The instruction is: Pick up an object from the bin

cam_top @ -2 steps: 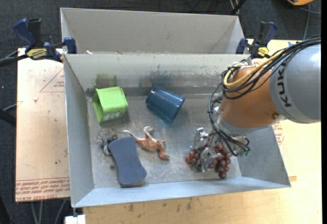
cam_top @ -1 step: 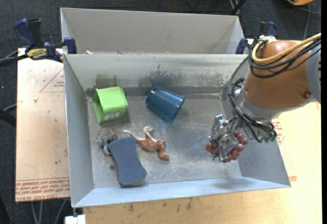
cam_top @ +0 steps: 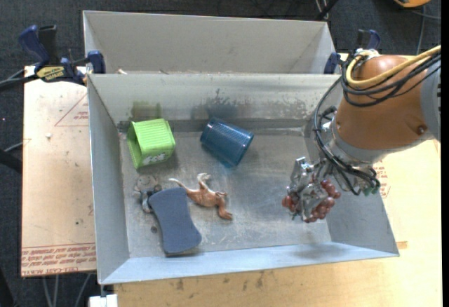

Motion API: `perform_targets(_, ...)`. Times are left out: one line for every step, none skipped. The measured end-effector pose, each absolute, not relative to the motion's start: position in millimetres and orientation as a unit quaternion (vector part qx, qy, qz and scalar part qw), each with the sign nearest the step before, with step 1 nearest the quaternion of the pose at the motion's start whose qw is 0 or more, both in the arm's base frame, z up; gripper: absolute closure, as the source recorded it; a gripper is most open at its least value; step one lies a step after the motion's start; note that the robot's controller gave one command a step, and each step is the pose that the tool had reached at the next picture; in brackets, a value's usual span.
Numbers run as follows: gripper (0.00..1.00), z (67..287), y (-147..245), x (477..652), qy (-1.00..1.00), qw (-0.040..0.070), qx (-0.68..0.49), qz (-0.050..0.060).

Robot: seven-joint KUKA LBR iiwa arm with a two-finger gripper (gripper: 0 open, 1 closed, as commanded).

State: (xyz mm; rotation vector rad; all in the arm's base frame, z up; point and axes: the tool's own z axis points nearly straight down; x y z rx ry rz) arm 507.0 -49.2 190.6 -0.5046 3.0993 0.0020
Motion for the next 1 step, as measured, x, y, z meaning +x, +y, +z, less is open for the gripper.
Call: perform_targets(1.00,221.7,-39.7,505.9,0.986,-0.002,-0.170,0.001)
